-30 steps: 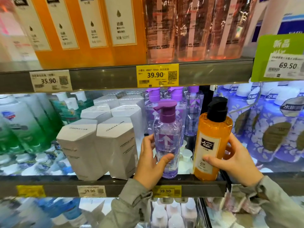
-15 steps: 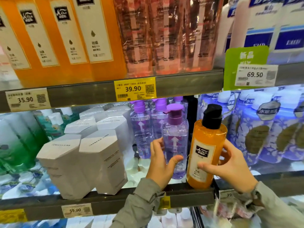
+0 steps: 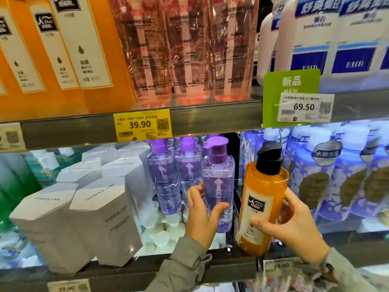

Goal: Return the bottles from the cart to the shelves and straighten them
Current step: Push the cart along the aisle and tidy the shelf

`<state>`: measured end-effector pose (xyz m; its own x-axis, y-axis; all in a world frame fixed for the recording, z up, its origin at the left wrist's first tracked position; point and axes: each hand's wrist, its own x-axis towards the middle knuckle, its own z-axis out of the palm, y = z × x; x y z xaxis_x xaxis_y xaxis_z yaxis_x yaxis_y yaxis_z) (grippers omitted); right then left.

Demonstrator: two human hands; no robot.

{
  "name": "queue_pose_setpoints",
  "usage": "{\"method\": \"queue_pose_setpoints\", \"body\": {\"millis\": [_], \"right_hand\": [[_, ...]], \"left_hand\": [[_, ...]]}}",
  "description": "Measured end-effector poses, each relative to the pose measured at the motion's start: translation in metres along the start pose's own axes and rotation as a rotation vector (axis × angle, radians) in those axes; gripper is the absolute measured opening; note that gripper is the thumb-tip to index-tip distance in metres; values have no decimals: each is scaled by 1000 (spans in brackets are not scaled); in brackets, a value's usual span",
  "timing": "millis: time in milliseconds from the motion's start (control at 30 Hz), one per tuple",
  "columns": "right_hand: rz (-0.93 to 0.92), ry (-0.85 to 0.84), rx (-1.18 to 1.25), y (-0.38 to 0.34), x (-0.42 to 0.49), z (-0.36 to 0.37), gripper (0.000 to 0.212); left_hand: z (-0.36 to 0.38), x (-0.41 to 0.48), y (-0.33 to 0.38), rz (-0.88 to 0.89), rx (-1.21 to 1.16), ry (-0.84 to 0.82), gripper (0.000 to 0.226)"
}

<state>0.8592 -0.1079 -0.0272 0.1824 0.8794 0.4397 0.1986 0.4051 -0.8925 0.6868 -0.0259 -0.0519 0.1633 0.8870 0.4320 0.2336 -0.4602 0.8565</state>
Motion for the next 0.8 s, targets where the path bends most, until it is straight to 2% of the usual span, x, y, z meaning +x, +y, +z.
{"method": "queue_pose_setpoints", "body": {"millis": [133, 267, 433, 800], "right_hand": [[14, -5, -10, 0, -2, -2, 56], [22, -22, -15, -1, -2, -2, 53], [35, -19, -42, 2, -2, -3, 60], [53, -20, -57, 3, -3, -4, 58]], "left_hand": [[2, -12, -7, 0, 116, 39, 48], [7, -23, -11, -93, 123, 85, 49], [12, -11, -6, -131, 277, 64, 42], [16, 4, -5, -188, 443, 169, 44]]}}
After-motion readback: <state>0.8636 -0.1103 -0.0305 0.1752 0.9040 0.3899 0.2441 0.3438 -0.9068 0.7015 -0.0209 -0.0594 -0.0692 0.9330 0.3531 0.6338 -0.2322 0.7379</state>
